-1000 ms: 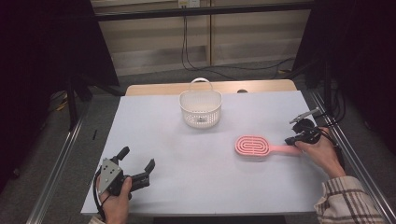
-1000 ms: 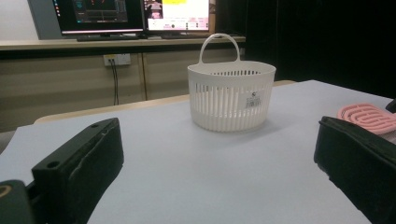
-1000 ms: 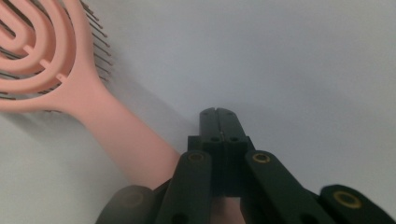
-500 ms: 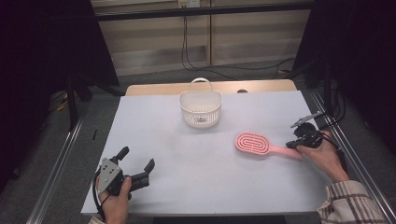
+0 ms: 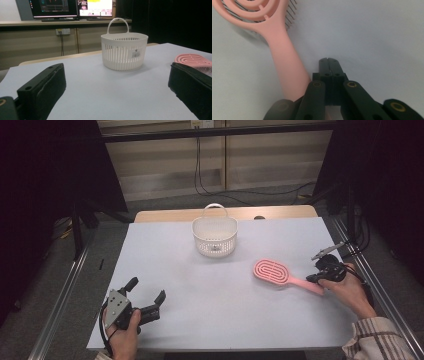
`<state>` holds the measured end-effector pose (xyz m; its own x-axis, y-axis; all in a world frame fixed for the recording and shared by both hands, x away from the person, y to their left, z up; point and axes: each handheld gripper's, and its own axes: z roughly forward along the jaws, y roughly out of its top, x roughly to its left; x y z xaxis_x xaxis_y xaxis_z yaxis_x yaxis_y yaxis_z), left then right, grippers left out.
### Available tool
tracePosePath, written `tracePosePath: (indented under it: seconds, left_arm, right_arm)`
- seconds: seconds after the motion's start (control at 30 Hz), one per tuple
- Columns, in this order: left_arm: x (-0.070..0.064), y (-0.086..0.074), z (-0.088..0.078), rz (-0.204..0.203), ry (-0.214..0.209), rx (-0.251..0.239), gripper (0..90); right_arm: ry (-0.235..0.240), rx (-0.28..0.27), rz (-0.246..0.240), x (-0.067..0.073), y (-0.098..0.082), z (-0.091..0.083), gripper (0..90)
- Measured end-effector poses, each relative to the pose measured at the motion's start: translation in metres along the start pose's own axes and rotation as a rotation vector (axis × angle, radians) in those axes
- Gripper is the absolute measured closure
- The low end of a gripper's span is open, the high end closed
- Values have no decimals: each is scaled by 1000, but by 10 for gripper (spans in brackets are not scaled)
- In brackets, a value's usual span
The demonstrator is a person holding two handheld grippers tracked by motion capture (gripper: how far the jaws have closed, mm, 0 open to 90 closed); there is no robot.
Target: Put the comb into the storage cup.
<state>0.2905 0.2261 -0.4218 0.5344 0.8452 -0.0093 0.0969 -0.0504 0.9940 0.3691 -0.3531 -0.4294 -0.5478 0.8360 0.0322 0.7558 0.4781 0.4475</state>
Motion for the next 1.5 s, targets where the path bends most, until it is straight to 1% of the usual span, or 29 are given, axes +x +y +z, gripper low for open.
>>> tracePosePath:
  seconds: [0.03,0.07,0.37,0.5,0.63,0.7,0.77,0.8,0.83,0.93,0.97,1.03,1.1,1.13,1.17,1.2,1.27,1.33,1.37,1.4,1.43,1.5]
  left_arm:
    - [0,0,0,-2,0,0,15]
    - [0,0,0,0,-1,0,15]
    - [0,0,0,1,-1,1,15]
    - [0,0,0,0,-2,1,15]
    - [0,0,0,-2,-2,1,15]
    - [0,0,0,0,-2,0,15]
    - [0,0,0,0,-3,0,15]
    - [0,0,0,0,-3,0,15]
    - [0,0,0,-4,-3,-1,15]
    - [0,0,0,1,-2,0,15]
    - [0,0,0,0,-3,0,15]
    - [0,0,0,-5,-4,-1,15]
    - [0,0,0,-1,-3,-1,15]
    - [0,0,0,1,-3,1,15]
    - [0,0,0,-3,-3,1,15]
    - [0,0,0,1,-3,2,15]
    - [0,0,0,3,-4,3,15]
    - [0,0,0,0,-4,2,15]
    - [0,0,0,-4,-5,-1,15]
    - [0,0,0,1,-4,-2,15]
    - [0,0,0,-4,-5,-2,15]
    - [0,0,0,0,-3,1,15]
  right_arm:
    - [2,-2,-5,0,0,0,900]
    - [7,-2,3,1,-1,0,900]
    - [17,-1,1,2,-2,-1,900]
    - [5,-14,4,0,-3,-1,900]
    - [9,-53,29,-5,-6,-3,900]
    - [-1,-69,39,-7,-6,-6,900]
    - [-9,-99,35,-8,-6,-9,900]
    - [-11,-115,39,-8,-6,-11,884]
    - [-22,-139,36,-8,-6,-13,835]
    - [-31,-184,33,-8,-6,-19,808]
    - [-31,-195,31,-8,-5,-20,766]
    - [-17,-220,31,-7,-5,-22,716]
    - [-16,-252,13,-6,-6,-25,641]
    - [-23,-262,11,-5,-5,-26,564]
    - [-15,-274,10,-5,-5,-27,528]
    - [-7,-281,3,-4,-5,-29,512]
    - [-10,-298,-3,-2,-3,-31,398]
    - [3,-297,-4,-1,-2,-32,294]
    - [-3,-302,-8,0,-1,-32,247]
    - [2,-306,-11,1,0,-32,189]
    - [16,-300,-13,1,2,-33,144]
    - [18,-301,-22,4,3,-33,117]
